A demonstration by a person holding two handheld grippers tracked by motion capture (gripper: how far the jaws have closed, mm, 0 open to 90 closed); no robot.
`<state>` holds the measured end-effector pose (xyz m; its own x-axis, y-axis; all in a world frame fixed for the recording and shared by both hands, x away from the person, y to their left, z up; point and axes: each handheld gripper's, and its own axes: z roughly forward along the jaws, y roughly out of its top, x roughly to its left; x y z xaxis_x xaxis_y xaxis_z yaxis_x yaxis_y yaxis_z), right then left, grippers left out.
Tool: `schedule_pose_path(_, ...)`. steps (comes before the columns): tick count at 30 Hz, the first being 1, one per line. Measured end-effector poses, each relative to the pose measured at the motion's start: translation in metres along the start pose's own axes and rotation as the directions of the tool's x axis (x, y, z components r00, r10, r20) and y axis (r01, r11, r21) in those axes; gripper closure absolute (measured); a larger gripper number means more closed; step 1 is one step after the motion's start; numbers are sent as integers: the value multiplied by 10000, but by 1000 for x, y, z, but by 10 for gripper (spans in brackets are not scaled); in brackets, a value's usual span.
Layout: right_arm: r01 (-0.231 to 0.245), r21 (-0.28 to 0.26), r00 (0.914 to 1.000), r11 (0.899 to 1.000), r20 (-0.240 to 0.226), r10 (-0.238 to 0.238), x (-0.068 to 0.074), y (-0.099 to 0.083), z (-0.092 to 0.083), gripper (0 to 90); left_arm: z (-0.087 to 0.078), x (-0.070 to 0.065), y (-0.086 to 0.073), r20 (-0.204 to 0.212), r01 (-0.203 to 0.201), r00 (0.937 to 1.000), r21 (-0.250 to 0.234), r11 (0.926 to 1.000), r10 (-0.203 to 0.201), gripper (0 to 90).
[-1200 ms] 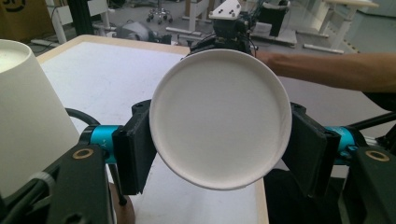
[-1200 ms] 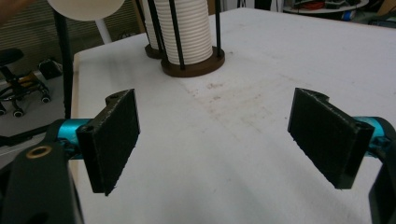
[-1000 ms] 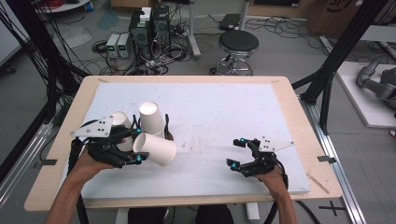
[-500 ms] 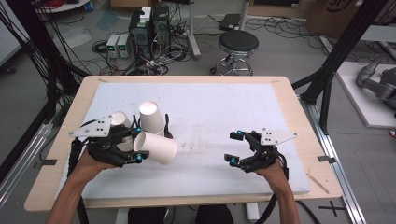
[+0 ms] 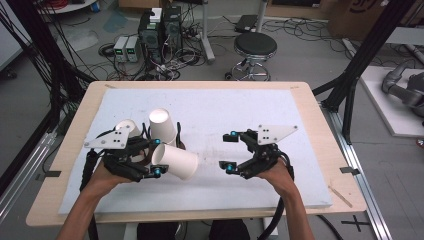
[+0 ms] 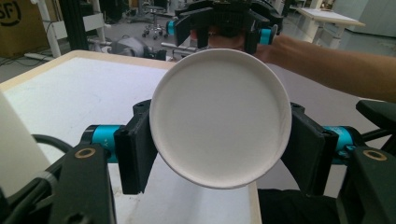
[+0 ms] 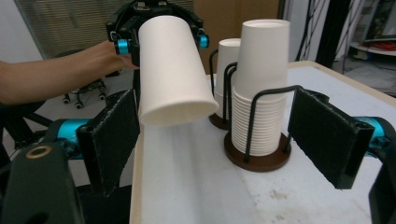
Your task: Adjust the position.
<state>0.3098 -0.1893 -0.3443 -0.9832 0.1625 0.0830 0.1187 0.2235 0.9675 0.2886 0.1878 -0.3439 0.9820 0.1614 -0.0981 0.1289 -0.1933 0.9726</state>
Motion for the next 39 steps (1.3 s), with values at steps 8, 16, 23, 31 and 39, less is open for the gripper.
schedule_pose_path(8,115,208,9976,9997,-686,-101,3,9,25,173,18,-3,0,268,2,9996,14,10000,-3,337)
schedule_pose_path(16,140,337,9946,9993,-1030,-104,5,12,40,174,30,-5,-2,411,-94,9991,191,9998,86,337)
schedule_pose_path(23,183,446,9916,9988,-1287,-125,7,13,49,173,34,-6,-2,512,-126,9986,190,9997,116,337)
schedule_pose_path(31,190,619,9884,9979,-1515,-94,11,12,60,173,35,-7,-1,573,-160,9982,146,9998,152,337)
schedule_pose_path(39,143,859,9843,9962,-1766,11,16,6,74,173,34,-8,0,574,-195,9982,-10,9998,196,336)
